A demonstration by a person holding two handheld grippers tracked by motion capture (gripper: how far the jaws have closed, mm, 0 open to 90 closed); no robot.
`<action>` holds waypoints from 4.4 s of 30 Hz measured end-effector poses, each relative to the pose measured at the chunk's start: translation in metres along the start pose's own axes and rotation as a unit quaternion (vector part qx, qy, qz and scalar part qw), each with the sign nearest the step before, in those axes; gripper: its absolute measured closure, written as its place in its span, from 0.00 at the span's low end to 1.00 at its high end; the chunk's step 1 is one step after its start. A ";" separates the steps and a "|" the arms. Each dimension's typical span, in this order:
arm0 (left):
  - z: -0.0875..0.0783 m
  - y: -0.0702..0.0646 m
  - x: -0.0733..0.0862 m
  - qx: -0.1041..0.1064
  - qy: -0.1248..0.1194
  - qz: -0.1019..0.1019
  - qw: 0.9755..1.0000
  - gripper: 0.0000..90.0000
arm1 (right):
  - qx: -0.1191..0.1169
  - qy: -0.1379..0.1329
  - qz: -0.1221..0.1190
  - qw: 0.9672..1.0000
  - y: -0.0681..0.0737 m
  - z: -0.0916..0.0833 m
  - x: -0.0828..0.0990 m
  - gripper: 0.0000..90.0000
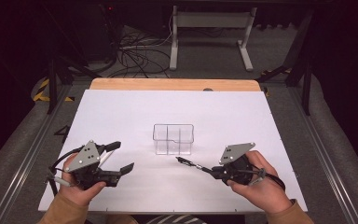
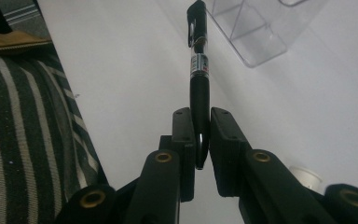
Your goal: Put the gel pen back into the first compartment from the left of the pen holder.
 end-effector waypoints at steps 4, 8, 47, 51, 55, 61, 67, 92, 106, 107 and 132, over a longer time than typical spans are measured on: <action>0.006 -0.003 -0.008 0.015 0.001 0.011 1.000 0.23 | -0.008 -0.001 -0.021 1.000 0.001 -0.003 -0.014 0.91; 0.011 -0.006 -0.015 0.025 0.004 0.021 0.999 0.24 | -0.012 0.000 -0.035 0.999 0.002 -0.005 -0.028 0.91; 0.078 -0.024 -0.038 0.175 0.060 0.062 0.981 0.31 | -0.091 0.032 -0.156 0.983 0.018 0.012 -0.097 0.91; 0.084 -0.026 -0.040 0.178 0.073 0.074 0.979 0.33 | -0.094 0.035 -0.160 0.982 0.020 0.014 -0.098 0.91; 0.091 -0.027 -0.040 0.182 0.092 0.090 0.975 0.37 | -0.094 0.041 -0.160 0.982 0.021 0.015 -0.098 0.90; 0.097 -0.030 -0.041 0.176 0.117 0.116 0.971 0.45 | -0.095 0.042 -0.160 0.982 0.021 0.016 -0.098 0.90; 0.102 -0.036 -0.041 0.182 0.146 0.149 0.961 0.62 | -0.096 0.045 -0.158 0.982 0.022 0.018 -0.098 0.90; 0.107 -0.042 -0.039 0.198 0.191 0.199 0.941 0.88 | -0.110 0.038 -0.168 0.979 0.025 0.022 -0.097 0.90; 0.101 -0.032 -0.044 0.191 0.174 0.170 0.951 0.88 | -0.072 -0.109 -0.100 0.986 0.017 0.002 -0.092 0.47; 0.100 -0.030 -0.045 0.188 0.169 0.166 0.953 0.88 | -0.067 -0.125 -0.094 0.985 0.016 0.000 -0.090 0.44; 0.097 0.002 -0.075 0.147 0.052 0.101 0.983 0.88 | -0.009 -0.260 0.033 0.965 0.003 -0.003 -0.023 0.38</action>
Point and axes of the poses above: each handheld gripper's, and its own axes: z roughly forward along the jaws, x roughly out of its underside, y roughly to its left, the point moved 2 cm from there along z, roughly forward along the jaws, and after that the axes turned 6 degrees about x, right-handed, at the moved point
